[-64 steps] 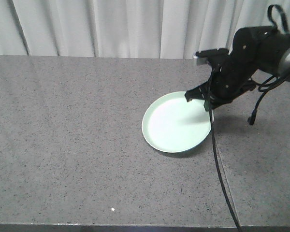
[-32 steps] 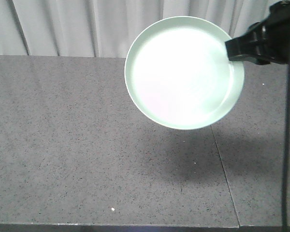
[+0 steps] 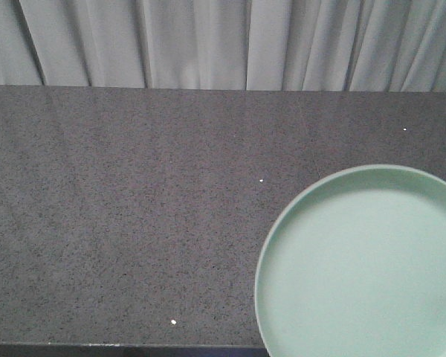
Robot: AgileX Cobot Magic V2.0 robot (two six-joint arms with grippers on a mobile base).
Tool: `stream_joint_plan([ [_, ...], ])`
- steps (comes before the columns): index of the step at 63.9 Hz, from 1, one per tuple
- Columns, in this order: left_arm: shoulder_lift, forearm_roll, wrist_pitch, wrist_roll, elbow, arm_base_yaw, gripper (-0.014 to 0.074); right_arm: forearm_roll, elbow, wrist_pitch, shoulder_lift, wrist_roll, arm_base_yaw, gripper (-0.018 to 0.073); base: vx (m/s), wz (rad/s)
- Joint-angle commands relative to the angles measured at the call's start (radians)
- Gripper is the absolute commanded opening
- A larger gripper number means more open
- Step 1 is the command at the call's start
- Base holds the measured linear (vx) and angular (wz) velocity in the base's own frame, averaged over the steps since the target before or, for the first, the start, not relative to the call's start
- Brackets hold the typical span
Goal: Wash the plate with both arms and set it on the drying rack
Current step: 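Close the right gripper on the plate rim and lift it, then hold the plate in the right gripper while the base turns away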
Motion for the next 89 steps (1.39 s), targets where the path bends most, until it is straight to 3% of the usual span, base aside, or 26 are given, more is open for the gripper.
stream_joint_plan([
  [1, -0.016, -0.003, -0.074, -0.007, 0.022, -0.005, -0.0006, -0.076, 0.049, -0.066, -0.1, 0.113, -0.002, -0.0002, 0.0, 0.0],
  [10, -0.016, -0.003, -0.074, -0.007, 0.022, -0.005, -0.0006, -0.15, 0.063, -0.003, -0.153, 0.16, -0.002, -0.0002, 0.0, 0.0],
  [89, -0.016, -0.003, -0.074, -0.007, 0.022, -0.005, -0.0006, -0.141, 0.063, 0.011, -0.155, 0.149, -0.002, -0.0002, 0.0, 0.0],
])
